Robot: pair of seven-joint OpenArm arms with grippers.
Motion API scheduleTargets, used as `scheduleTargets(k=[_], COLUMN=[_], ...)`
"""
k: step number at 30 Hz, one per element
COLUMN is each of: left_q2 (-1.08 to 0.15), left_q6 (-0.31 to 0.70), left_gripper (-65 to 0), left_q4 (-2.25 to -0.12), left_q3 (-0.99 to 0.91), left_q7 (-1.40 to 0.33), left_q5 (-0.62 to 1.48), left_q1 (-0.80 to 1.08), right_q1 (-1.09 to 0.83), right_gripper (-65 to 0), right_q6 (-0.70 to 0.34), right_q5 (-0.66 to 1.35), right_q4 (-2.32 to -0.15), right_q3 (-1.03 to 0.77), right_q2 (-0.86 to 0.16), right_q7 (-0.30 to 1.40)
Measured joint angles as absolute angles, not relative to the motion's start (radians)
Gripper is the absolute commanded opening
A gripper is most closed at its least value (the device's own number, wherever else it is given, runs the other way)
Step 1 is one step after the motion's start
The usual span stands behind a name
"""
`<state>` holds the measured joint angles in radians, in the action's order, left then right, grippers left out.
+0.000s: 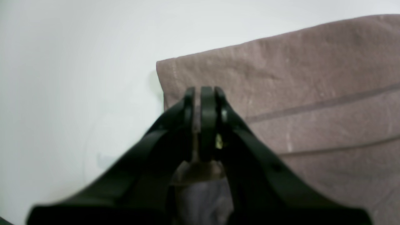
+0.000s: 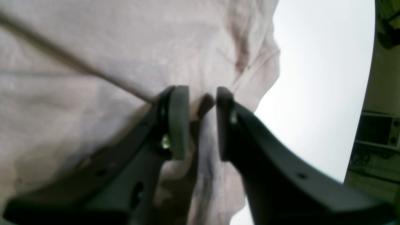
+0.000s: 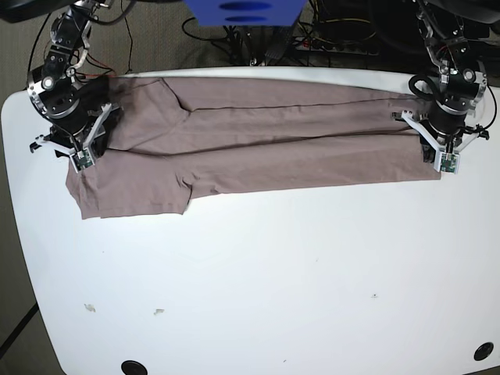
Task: Fold the T-shirt properly
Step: 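Lower the folded edge with both grippers onto the table, then open the right gripper and move it along the shirt's hem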
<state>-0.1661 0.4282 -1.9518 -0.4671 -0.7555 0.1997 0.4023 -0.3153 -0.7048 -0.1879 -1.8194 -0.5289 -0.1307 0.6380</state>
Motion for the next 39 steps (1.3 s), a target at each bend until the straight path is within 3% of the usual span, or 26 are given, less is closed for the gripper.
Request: scheduleTargets(k=[17, 39], left_q2=[-0.166, -0.167], left_q6=[0.430, 0.434], left_gripper=[-62.6, -61.9], left_q4=[-1.949, -1.949], left_q3=[-0.467, -0.466], left_q7=[-0.756, -0.747], left_q5=[0.204, 0.207], left_q1=[0.390, 0.382], right_q1=[-0.116, -0.009], right_gripper=[-39.5, -40.3], right_q6=[-0.704, -0.704], right_q5=[-0.198, -0.163], right_q4=[-1.753, -1.752], right_q3=[-0.422, -0.416], right_q2=[-0.138, -0.134], right_q7=[0.752, 0.816])
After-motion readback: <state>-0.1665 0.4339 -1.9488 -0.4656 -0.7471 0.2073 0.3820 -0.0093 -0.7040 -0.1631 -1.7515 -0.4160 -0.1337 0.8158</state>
